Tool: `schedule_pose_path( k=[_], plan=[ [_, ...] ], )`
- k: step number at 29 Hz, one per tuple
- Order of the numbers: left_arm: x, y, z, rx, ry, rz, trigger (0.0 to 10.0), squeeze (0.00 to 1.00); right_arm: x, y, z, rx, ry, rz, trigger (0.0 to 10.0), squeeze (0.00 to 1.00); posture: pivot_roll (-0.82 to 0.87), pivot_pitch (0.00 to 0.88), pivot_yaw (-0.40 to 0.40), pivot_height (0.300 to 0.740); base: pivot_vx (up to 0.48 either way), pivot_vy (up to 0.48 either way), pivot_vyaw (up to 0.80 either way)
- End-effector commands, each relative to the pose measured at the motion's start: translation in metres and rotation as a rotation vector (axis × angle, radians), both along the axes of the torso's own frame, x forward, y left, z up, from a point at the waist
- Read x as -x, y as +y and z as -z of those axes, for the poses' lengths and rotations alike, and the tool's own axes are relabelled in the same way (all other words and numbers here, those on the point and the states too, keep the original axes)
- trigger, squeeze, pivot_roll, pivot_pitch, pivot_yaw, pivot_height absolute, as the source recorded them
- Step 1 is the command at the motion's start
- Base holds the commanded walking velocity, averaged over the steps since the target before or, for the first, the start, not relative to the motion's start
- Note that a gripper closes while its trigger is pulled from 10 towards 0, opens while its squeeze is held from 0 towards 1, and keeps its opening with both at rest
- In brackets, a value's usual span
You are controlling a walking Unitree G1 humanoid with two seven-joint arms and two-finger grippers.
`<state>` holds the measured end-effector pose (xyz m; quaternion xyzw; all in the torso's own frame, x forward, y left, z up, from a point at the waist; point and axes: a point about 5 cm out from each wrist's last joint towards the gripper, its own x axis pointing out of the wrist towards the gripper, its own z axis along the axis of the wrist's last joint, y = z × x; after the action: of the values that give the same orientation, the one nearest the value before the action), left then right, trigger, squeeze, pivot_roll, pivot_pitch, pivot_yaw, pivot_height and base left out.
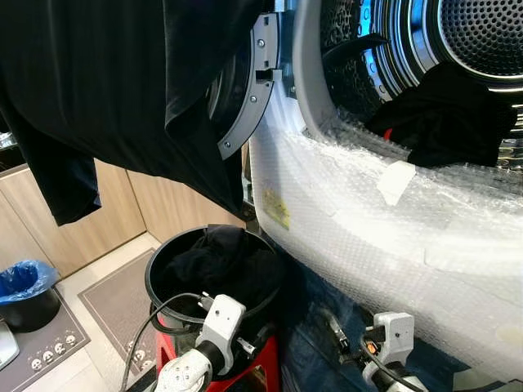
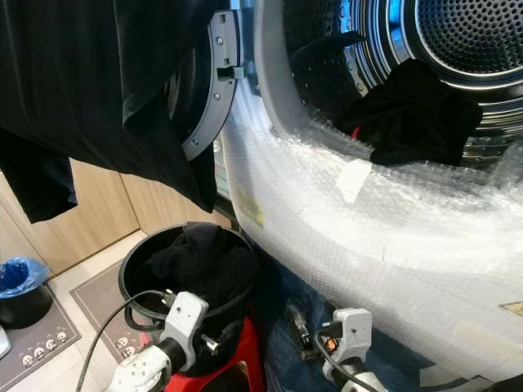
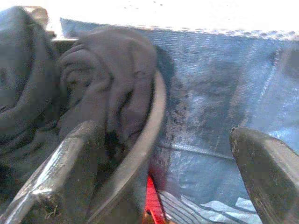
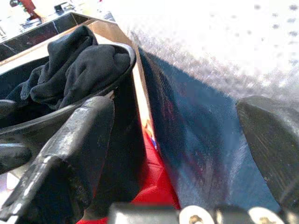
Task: Clothes washing
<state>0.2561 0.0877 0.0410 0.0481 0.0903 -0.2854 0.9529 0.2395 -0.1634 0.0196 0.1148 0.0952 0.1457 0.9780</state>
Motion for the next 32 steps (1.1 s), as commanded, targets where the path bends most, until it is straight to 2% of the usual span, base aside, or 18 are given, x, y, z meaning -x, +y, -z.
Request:
schedule_pose_path(
  k=[1, 6, 9, 13, 19, 22, 30, 32],
  plan=[
    [-0.001, -0.002, -0.002, -0.027, -0.031, 0.020, 10.0, 0.00, -0.002, 0.002, -0.003, 0.009, -0.023, -0.006, 10.0, 0.00, -0.07, 0.000, 0.028, 0.740, 0.000, 0.000, 0.00],
    [-0.005, 0.001, -0.015, 0.032, -0.122, -0.025, 10.0, 0.00, -0.005, 0.004, -0.011, -0.023, -0.070, 0.012, 10.0, 0.00, -0.07, 0.000, 0.029, 0.740, 0.000, 0.000, 0.00],
    [-0.006, 0.005, -0.016, 0.042, -0.154, -0.081, 10.0, 0.00, -0.006, 0.002, -0.011, 0.025, -0.094, 0.027, 10.0, 0.00, -0.06, 0.000, 0.024, 0.740, 0.000, 0.000, 0.00],
    [-0.004, 0.014, -0.014, 0.027, -0.172, -0.148, 10.0, 0.00, -0.005, 0.001, -0.010, 0.058, -0.086, 0.049, 10.0, 0.00, -0.05, 0.000, 0.020, 0.740, 0.000, 0.000, 0.00],
    [0.002, 0.025, -0.013, 0.058, -0.159, -0.189, 10.0, 0.00, 0.002, 0.003, -0.008, 0.061, -0.080, 0.051, 10.0, 0.00, -0.05, 0.000, 0.017, 0.740, 0.000, 0.000, 0.00],
    [0.003, 0.026, -0.015, 0.044, -0.187, -0.183, 10.0, 0.00, 0.003, 0.002, -0.006, 0.062, -0.076, 0.073, 10.0, 0.00, -0.05, 0.000, 0.019, 0.740, 0.000, 0.000, 0.00],
    [-0.001, 0.026, -0.017, 0.018, -0.184, -0.191, 10.0, 0.00, 0.004, 0.003, -0.007, 0.077, -0.081, 0.095, 10.0, 0.00, -0.06, 0.000, 0.024, 0.740, 0.000, 0.000, 0.00],
    [-0.012, 0.029, -0.020, -0.023, -0.193, -0.225, 10.0, 0.00, -0.003, 0.002, -0.010, 0.090, -0.077, 0.139, 10.0, 0.00, -0.06, 0.000, 0.033, 0.740, 0.000, 0.000, 0.00]
  ],
)
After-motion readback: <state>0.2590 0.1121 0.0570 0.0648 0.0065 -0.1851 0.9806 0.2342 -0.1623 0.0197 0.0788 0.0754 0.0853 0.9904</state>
